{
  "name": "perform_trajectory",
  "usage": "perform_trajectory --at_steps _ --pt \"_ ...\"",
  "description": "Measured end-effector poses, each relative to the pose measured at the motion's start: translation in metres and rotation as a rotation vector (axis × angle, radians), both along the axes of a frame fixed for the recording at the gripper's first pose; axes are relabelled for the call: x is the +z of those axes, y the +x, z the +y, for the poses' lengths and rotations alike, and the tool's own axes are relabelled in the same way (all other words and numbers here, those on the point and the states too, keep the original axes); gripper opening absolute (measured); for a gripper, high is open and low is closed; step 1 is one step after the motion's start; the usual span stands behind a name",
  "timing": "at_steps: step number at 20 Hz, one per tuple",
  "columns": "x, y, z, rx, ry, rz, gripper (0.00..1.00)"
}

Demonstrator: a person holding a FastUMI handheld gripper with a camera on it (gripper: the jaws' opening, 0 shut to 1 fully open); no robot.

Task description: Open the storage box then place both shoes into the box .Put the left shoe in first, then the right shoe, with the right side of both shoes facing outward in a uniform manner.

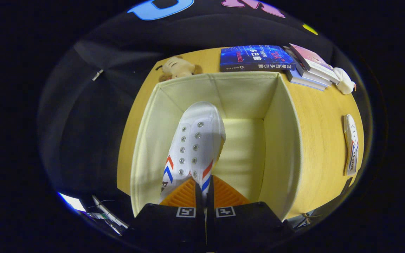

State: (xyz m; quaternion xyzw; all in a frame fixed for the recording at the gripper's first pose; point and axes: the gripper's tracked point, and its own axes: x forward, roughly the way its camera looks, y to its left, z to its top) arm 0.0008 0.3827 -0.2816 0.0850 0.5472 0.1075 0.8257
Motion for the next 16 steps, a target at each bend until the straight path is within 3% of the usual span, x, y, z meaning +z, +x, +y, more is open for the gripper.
perform_trajectory --at_steps 4,6,7,8,11,16 --pt "-0.018 0.002 0.012 0.029 -0.012 0.023 0.07" --pt "-0.013 0.0 0.029 0.055 0.032 0.005 0.16" --pt "-0.003 0.001 0.026 0.069 0.021 -0.021 0.31" --pt "0.004 0.005 0.028 0.087 0.023 -0.06 0.38" --pt "0.031 0.016 0.008 0.108 -0.008 -0.171 1.0" --pt "0.084 0.006 -0.038 0.079 -0.002 -0.304 0.99"
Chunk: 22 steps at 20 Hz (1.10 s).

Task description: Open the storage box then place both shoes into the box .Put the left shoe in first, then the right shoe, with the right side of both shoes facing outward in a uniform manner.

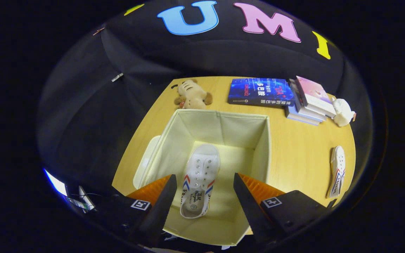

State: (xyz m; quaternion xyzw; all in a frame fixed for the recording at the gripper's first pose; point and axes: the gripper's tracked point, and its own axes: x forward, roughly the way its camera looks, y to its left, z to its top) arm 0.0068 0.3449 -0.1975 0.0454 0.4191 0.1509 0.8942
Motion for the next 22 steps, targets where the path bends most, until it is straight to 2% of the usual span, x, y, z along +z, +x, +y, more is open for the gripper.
perform_trajectory --at_steps 4,11,17,22 --pt "0.027 -0.014 -0.061 -0.024 -0.032 -0.077 0.99" --pt "0.034 -0.026 -0.195 -0.103 -0.128 -0.131 0.99" --pt "0.009 -0.024 -0.321 -0.233 -0.154 -0.089 0.99" --pt "-0.031 -0.019 -0.408 -0.293 -0.181 -0.039 0.99"
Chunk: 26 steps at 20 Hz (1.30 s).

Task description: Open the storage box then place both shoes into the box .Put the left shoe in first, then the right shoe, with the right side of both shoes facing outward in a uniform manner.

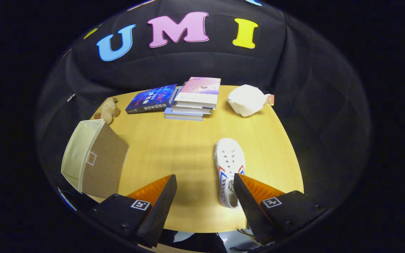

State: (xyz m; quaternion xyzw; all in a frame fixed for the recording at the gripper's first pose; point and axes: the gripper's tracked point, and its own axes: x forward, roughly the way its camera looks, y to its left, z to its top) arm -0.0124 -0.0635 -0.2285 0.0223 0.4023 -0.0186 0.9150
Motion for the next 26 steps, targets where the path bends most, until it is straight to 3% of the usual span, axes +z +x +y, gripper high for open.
perform_trajectory --at_steps 7,14,17,18,21,26 --pt "-0.073 0.01 -0.081 -0.023 -0.008 0.102 0.99" --pt "-0.129 0.014 -0.085 0.01 0.055 0.236 0.92" --pt "-0.142 0.018 -0.082 0.025 0.078 0.267 0.74" --pt "-0.141 0.022 -0.078 0.024 0.099 0.26 0.73" --pt "-0.142 0.025 -0.071 0.017 0.158 0.283 0.4" --pt "-0.14 0.026 -0.075 -0.042 0.202 0.269 0.15"
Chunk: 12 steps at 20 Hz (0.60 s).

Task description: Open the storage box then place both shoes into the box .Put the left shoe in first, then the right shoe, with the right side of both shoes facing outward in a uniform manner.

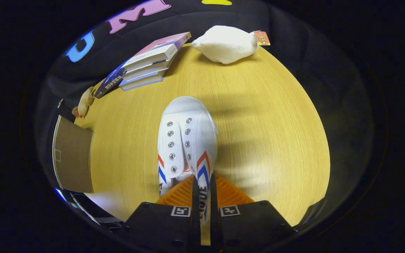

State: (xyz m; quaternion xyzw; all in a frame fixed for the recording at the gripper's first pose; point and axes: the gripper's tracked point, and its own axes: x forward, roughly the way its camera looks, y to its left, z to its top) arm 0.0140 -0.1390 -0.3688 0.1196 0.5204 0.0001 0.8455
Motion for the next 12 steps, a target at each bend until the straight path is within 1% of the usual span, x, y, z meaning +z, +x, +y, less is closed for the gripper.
perform_trajectory --at_steps 1,2,3,6,7,12 --pt "0.0 0.0 0.0 -0.006 -0.002 -0.001 0.09" --pt "-0.001 0.0 0.0 -0.014 0.0 -0.006 0.09" --pt "0.002 0.0 0.0 -0.024 0.009 -0.005 0.06" --pt "0.012 -0.004 0.013 -0.108 0.085 0.009 0.06" --pt "0.017 -0.005 0.016 -0.121 0.09 0.001 0.05" --pt "0.072 -0.012 0.045 -0.134 0.09 -0.065 0.06"
